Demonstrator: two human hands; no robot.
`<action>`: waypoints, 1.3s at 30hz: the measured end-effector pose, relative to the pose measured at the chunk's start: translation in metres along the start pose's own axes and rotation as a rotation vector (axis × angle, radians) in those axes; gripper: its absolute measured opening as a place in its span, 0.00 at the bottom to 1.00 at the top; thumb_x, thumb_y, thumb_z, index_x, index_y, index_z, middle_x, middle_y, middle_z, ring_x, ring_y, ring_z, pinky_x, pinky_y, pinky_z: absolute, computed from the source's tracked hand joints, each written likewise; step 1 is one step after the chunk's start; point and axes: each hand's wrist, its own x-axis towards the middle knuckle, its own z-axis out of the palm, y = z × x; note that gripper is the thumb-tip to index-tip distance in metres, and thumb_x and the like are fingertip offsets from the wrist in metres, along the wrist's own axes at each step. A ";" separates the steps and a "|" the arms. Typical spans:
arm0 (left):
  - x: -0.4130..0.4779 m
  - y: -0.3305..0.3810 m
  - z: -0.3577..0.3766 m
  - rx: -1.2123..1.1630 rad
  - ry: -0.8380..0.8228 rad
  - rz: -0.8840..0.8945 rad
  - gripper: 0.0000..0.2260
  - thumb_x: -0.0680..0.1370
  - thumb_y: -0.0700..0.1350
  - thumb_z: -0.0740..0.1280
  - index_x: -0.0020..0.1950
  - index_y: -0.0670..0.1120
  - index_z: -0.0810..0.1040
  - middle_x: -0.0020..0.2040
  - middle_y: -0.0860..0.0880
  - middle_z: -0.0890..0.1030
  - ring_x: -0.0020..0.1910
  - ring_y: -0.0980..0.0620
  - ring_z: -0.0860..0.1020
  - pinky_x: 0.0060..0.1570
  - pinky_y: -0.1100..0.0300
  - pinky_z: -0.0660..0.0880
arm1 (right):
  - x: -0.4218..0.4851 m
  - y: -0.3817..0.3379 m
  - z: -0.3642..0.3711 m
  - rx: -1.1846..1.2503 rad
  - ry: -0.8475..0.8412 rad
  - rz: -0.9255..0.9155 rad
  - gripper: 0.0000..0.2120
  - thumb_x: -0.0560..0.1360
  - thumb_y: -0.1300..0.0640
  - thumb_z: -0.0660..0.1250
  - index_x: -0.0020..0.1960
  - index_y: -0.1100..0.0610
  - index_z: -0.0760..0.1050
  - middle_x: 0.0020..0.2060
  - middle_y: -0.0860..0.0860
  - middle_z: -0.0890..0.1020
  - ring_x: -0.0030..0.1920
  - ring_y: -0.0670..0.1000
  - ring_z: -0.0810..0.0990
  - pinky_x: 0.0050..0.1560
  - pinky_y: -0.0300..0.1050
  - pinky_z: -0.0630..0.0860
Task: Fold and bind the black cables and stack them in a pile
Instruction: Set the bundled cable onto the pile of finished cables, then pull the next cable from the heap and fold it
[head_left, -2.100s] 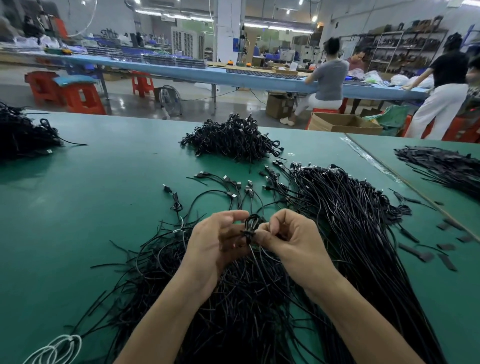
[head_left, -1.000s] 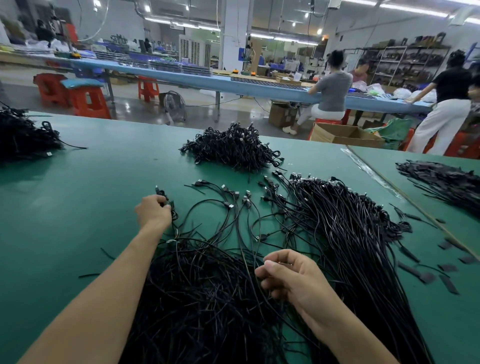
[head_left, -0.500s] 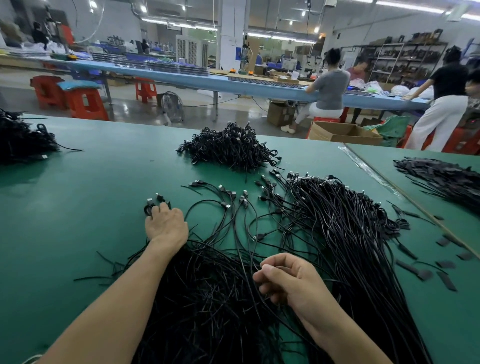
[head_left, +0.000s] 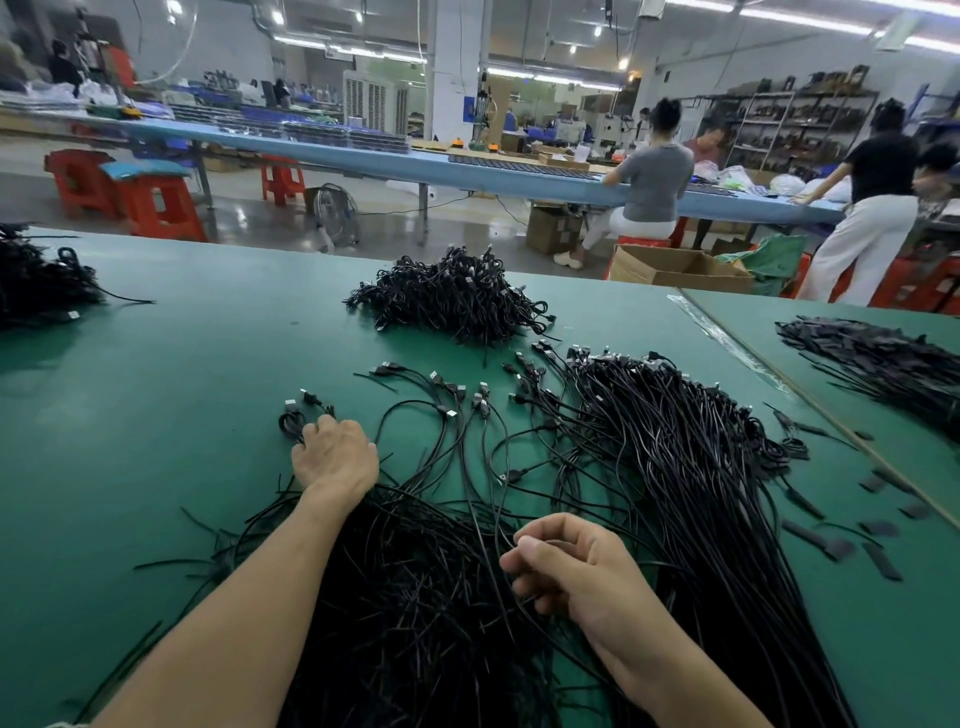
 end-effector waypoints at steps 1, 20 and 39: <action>0.000 0.002 -0.001 0.019 -0.017 -0.003 0.15 0.80 0.50 0.62 0.62 0.44 0.79 0.63 0.43 0.75 0.62 0.43 0.72 0.61 0.48 0.71 | 0.000 0.000 0.000 0.001 0.002 0.002 0.02 0.79 0.63 0.66 0.50 0.61 0.77 0.42 0.57 0.86 0.37 0.49 0.80 0.36 0.39 0.75; -0.094 0.041 -0.068 -0.788 0.023 0.536 0.04 0.81 0.45 0.66 0.46 0.51 0.75 0.45 0.54 0.79 0.45 0.57 0.78 0.46 0.65 0.74 | 0.010 -0.012 0.017 0.012 0.000 0.036 0.10 0.79 0.50 0.67 0.54 0.56 0.80 0.44 0.51 0.85 0.37 0.46 0.77 0.32 0.38 0.71; -0.121 0.015 -0.055 -0.500 0.003 0.554 0.05 0.77 0.50 0.72 0.43 0.55 0.79 0.55 0.59 0.78 0.56 0.60 0.74 0.59 0.62 0.68 | 0.027 -0.055 -0.021 0.624 0.601 -0.238 0.18 0.85 0.48 0.53 0.51 0.59 0.76 0.39 0.55 0.84 0.44 0.56 0.85 0.50 0.55 0.83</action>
